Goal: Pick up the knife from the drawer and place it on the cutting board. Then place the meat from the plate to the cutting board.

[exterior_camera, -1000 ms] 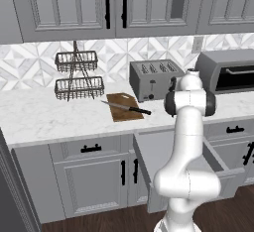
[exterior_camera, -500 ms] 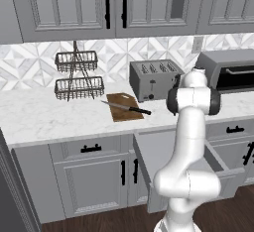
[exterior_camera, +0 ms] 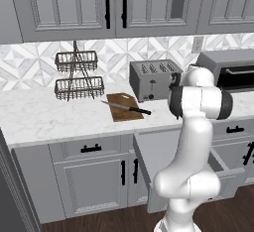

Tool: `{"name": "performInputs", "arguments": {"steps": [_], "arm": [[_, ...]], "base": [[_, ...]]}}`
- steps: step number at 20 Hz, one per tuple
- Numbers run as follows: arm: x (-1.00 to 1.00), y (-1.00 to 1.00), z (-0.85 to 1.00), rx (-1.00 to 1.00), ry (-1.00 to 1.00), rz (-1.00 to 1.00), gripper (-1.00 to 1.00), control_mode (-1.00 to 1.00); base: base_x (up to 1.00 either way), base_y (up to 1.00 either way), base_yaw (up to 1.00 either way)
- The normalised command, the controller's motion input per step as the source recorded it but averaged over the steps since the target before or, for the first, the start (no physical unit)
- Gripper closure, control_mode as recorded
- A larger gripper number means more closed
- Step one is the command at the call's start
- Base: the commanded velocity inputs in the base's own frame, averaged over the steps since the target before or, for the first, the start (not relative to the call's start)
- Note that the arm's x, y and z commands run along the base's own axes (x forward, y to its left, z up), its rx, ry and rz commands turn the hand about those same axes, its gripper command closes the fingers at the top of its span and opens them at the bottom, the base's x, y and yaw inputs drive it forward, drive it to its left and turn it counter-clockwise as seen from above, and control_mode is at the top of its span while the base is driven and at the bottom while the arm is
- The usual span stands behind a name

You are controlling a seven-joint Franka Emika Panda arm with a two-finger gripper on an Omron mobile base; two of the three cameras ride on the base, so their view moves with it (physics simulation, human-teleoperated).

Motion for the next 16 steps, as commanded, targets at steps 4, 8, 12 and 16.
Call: {"name": "performInputs", "arguments": {"steps": [4,8,12,16], "arm": [[-0.19,1.0,0.31,0.0,0.0,0.08,1.0,-1.0],[0.0,1.0,0.37,0.0,0.0,0.12,1.0,-1.0],[0.0,1.0,0.19,0.0,0.01,0.14,1.0,-1.0],[0.14,1.0,0.01,0.0,0.04,0.17,1.0,-1.0]], "base": [[0.0,0.0,0.0],[0.0,0.0,0.0],[0.0,0.0,0.0],[0.0,0.0,0.0]]}}
